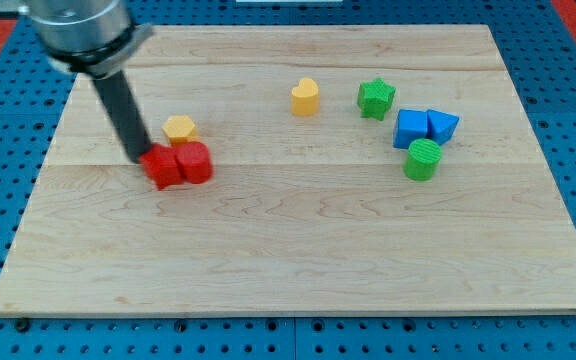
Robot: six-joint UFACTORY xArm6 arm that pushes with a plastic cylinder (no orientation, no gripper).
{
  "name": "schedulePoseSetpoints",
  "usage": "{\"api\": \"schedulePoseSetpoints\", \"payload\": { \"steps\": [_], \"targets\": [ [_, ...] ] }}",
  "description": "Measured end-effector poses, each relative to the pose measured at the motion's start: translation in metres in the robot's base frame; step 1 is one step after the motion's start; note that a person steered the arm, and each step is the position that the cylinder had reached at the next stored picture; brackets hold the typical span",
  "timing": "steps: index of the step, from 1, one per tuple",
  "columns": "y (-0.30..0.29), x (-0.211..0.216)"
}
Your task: Slide the group of blocks down a bit
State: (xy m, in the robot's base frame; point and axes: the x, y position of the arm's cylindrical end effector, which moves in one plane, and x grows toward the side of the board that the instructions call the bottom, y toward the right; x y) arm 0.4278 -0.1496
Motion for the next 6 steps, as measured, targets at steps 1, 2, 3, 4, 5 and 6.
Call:
{"api": "schedulePoseSetpoints", "payload": {
  "steps": [1, 2, 3, 4, 5, 6],
  "targets": [
    [0.002, -0.005],
    [-0.043, -0.069],
    [0.012, -0.072],
    [0.037, -0.018],
    [0.062, 0.03],
    [0.071, 0.06]
  ]
}}
